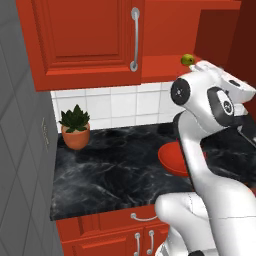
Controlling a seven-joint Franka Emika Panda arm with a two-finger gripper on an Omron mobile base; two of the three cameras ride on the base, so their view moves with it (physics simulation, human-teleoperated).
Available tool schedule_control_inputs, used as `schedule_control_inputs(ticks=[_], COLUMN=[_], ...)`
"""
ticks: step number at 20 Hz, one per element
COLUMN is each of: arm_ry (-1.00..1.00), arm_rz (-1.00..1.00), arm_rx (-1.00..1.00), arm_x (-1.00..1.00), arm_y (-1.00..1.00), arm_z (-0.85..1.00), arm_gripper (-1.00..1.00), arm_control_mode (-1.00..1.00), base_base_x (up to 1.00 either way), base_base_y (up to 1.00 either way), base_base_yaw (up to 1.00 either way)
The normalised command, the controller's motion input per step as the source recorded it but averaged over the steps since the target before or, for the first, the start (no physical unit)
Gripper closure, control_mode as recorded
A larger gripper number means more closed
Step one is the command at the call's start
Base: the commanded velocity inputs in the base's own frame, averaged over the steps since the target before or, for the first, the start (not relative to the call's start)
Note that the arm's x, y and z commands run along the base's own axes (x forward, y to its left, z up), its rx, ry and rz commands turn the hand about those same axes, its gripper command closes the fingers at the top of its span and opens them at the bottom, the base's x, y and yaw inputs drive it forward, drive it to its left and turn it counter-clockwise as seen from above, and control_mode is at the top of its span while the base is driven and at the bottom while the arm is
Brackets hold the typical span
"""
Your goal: Open the cabinet. Pick the orange and pear from the cabinet and place them into the bowl. Then close the cabinet.
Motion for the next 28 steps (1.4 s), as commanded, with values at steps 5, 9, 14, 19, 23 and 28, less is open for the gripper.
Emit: schedule_control_inputs(ticks=[5,9,14,19,23,28], arm_ry=[-0.22,-0.04,0.0,0.0,0.0,0.0], arm_rz=[0.43,0.46,0.39,0.21,0.15,0.09], arm_rx=[-0.12,-0.1,-0.16,-0.16,-0.11,-0.05], arm_x=[-0.96,-0.67,-0.17,0.0,0.15,0.5], arm_y=[0.28,0.3,0.77,0.94,0.85,0.61], arm_z=[0.18,0.08,0.0,0.0,0.0,0.0], arm_gripper=[-1.0,-1.0,-1.0,-1.0,-1.0,-1.0], arm_control_mode=[-1.0,-1.0,-1.0,-1.0,-1.0,-1.0], base_base_x=[0.0,0.0,0.0,0.0,0.0,0.0], base_base_y=[0.0,0.0,0.0,0.0,0.0,0.0], base_base_yaw=[0.0,0.0,0.0,0.0,0.0,0.0])
